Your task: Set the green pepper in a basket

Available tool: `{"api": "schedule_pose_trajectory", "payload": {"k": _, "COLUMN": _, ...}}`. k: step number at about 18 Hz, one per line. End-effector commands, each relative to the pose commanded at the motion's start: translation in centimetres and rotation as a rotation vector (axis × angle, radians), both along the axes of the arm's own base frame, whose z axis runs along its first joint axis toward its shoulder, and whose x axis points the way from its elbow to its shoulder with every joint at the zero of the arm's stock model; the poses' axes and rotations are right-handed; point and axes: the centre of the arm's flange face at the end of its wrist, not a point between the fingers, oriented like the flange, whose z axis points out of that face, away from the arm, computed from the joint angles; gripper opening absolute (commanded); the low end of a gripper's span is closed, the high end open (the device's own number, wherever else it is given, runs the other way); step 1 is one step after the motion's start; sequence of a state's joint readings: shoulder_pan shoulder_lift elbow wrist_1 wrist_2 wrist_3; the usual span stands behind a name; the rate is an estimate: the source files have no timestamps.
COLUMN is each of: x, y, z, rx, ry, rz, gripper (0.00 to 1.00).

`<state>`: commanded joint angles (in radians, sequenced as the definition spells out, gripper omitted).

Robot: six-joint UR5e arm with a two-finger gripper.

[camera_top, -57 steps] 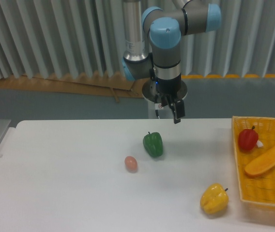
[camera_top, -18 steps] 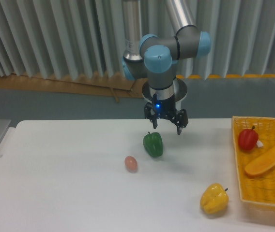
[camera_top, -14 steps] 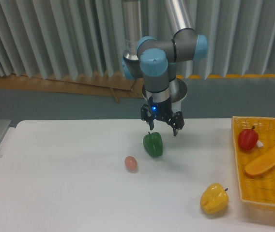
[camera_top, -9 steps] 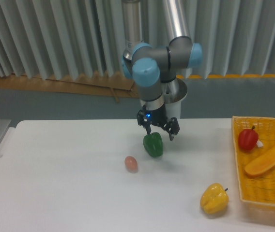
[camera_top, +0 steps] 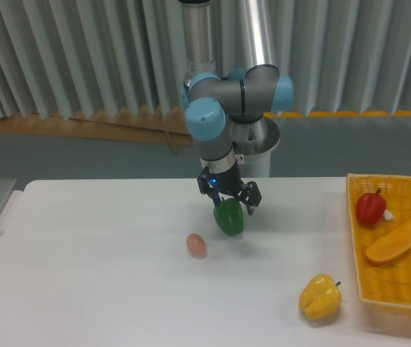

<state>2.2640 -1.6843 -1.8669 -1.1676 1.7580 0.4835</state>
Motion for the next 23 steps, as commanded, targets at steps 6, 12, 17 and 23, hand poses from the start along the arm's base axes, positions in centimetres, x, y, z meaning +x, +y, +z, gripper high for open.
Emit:
{"api": "schedule_pose_trajectory", "payload": {"k": 6, "x": -1.3, "y": -0.2, "z": 0.5, "rx": 0.07, "ry": 0.004, "rz": 0.22, "gripper": 1.0}}
{"api": "schedule_pose_trajectory", "payload": {"k": 12, "x": -0.5, "y": -0.9, "z": -1.0, "rx": 0.058, "ry": 0.01, "rz": 0.318, "gripper": 1.0}}
{"api": "schedule_pose_trajectory", "payload": {"k": 17, "x": 0.7, "y": -1.8, "z": -3.0, "rx": 0.017, "ry": -0.012, "rz": 0.314, "gripper": 1.0}}
{"api": "schedule_pose_trajectory", "payload": {"k": 23, "x": 0.9, "y": -1.4, "z": -3.4, "rx": 0.012, "ry": -0.012, "rz": 0.352, "gripper": 1.0}}
